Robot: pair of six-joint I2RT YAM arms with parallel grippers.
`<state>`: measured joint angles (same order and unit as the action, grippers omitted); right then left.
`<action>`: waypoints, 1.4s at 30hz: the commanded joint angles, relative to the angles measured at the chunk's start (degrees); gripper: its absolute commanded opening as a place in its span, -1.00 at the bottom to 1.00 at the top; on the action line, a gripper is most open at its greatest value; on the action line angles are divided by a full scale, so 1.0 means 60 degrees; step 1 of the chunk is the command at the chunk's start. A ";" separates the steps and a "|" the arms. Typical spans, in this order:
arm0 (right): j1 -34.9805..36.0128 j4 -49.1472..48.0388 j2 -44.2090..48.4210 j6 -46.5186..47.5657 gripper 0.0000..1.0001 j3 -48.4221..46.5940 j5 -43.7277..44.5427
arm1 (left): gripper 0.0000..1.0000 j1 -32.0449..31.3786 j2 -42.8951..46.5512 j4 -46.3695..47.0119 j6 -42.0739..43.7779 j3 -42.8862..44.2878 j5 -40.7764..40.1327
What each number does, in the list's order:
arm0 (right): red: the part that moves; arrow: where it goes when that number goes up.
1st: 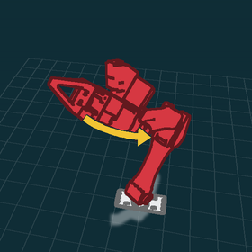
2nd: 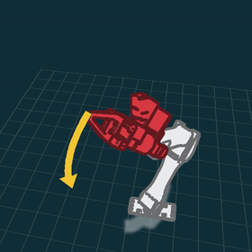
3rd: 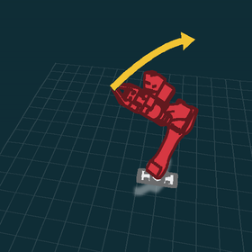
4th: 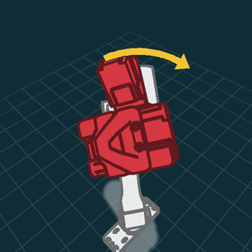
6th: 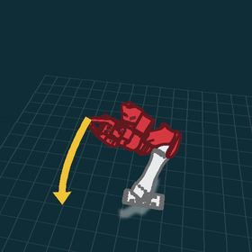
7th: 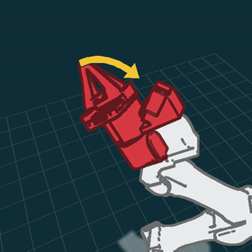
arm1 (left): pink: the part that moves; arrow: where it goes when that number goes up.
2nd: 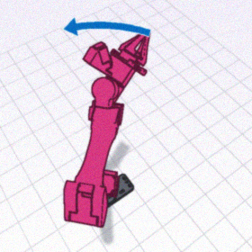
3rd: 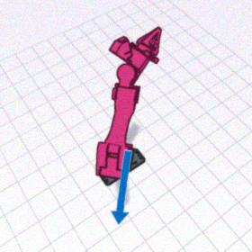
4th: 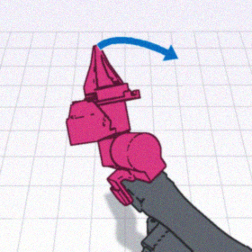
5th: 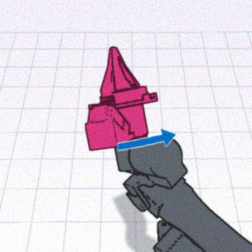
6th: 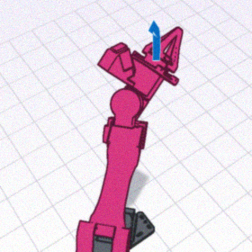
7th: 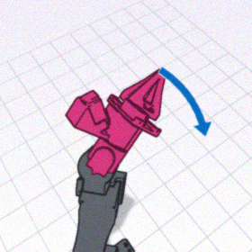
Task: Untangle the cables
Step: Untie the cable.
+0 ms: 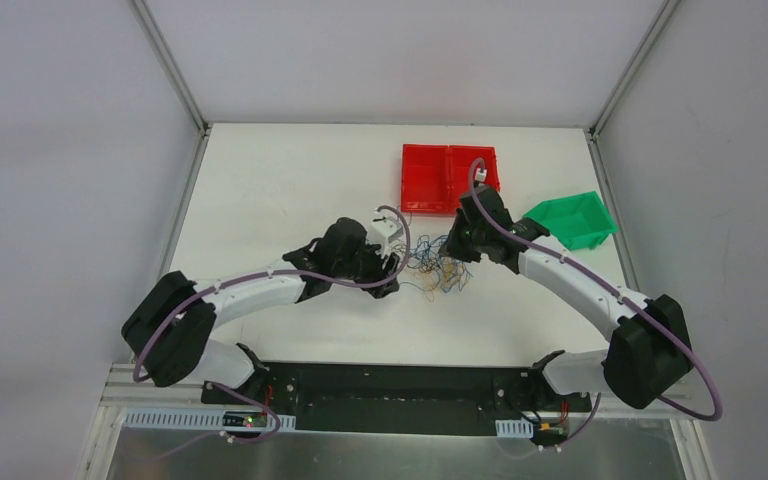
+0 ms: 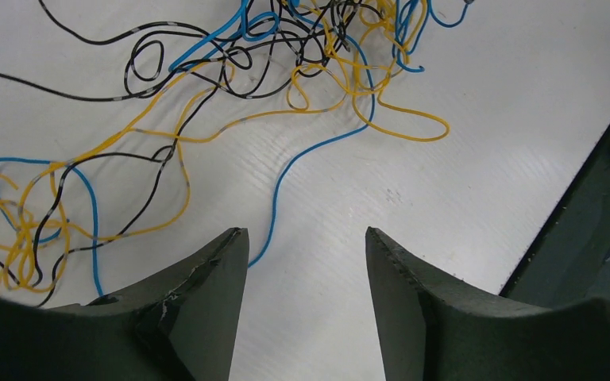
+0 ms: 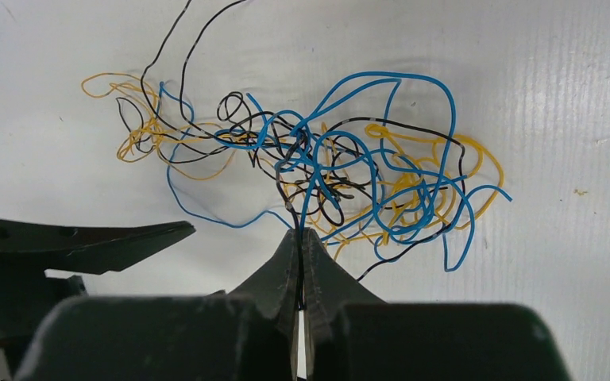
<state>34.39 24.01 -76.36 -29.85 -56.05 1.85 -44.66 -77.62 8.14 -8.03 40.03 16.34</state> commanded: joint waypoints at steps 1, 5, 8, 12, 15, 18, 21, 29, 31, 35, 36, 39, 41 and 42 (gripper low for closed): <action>-0.0115 -0.0034 0.0235 -0.0159 -1.00 -0.0349 -0.0214 | 0.11 -0.0163 -0.0912 0.0478 0.0770 0.0838 0.0304; -0.0200 -0.0184 0.0397 -0.0240 -1.00 -0.0183 -0.0210 | 0.09 -0.0552 -0.1679 0.0830 0.1657 0.1187 0.0150; -0.0243 -0.0276 0.0462 -0.0265 -1.00 -0.0108 -0.0600 | 0.09 -0.0726 -0.2166 0.0891 0.2211 0.1403 0.0225; -0.0331 -0.0283 0.0491 -0.0292 -1.00 -0.0053 -0.0710 | -0.06 -0.0803 -0.2488 0.0895 0.2310 0.1526 0.0499; -0.0397 -0.0416 0.0549 -0.0328 -1.00 0.0048 -0.0834 | 0.00 -0.0899 -0.2663 0.0951 0.2487 0.1619 0.0198; -0.0443 -0.0450 0.0577 -0.0357 -1.00 0.0083 -0.0954 | 0.05 -0.0921 -0.2781 0.0966 0.2630 0.1722 0.0061; -0.0484 -0.0456 0.0609 -0.0362 -1.00 0.0099 -0.1034 | 0.07 -0.0933 -0.2932 0.1041 0.2693 0.1811 0.0157; -0.0685 -0.0483 0.0650 -0.0416 -1.00 0.0165 -0.1410 | 0.13 -0.0951 -0.3364 0.1595 0.2703 0.1726 0.0380; -0.0787 -0.0478 0.0656 -0.0442 -1.00 0.0173 -0.1531 | 0.07 -0.0966 -0.3408 0.1575 0.2615 0.1690 0.0435; -0.0943 -0.0556 0.0654 -0.0505 -1.00 0.0253 -0.1666 | -0.06 -0.1012 -0.3576 0.1414 0.2578 0.1643 0.0519; -0.0968 -0.0581 0.0668 -0.0517 -1.00 0.0285 -0.1664 | -0.19 -0.1047 -0.3634 0.1313 0.2578 0.1668 0.0443; -0.1167 -0.0588 0.0755 -0.0534 -1.00 0.0397 -0.1646 | -0.70 -0.1072 -0.3571 0.1016 0.2487 0.1709 0.0459; -0.1336 -0.0576 0.0890 -0.0534 -1.00 0.0490 -0.1608 | -0.90 -0.1073 -0.3359 0.0964 0.2386 0.1606 0.0364; -0.1429 -0.0523 0.0965 -0.0521 -1.00 0.0534 -0.1560 | -0.94 -0.1071 -0.3208 0.0960 0.2349 0.1543 0.0307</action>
<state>27.77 22.02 -74.04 -32.40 -53.74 -7.20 -50.68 -99.09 14.44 6.61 49.15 17.78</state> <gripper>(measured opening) 0.008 0.073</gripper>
